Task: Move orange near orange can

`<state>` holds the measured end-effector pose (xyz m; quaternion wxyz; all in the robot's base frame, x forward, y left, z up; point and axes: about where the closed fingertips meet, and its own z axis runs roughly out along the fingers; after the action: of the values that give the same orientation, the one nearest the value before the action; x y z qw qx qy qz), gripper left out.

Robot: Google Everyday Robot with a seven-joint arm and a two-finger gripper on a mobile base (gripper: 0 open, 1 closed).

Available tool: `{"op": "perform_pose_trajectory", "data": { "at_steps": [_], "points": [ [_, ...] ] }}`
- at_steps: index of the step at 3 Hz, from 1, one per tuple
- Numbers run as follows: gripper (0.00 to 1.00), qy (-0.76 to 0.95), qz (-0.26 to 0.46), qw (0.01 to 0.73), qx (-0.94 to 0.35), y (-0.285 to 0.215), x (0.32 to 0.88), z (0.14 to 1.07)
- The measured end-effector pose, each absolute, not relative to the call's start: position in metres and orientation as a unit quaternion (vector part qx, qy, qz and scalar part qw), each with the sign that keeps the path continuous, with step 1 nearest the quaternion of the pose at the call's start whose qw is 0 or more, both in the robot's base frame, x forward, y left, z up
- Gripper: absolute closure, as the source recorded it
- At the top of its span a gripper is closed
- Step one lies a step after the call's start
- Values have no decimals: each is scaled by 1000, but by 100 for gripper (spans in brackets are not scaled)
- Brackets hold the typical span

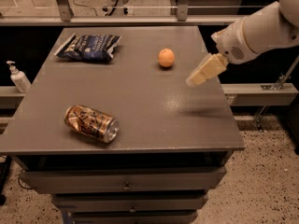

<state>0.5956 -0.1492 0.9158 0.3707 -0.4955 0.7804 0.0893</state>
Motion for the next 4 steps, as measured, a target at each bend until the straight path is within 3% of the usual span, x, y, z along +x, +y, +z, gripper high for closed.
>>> {"op": "perform_pose_trajectory", "data": {
  "at_steps": [2,4],
  "points": [
    [0,762,176,463,-417,-94,680,911],
    [0,758,224,479,-381,-65,720,883]
  ]
}}
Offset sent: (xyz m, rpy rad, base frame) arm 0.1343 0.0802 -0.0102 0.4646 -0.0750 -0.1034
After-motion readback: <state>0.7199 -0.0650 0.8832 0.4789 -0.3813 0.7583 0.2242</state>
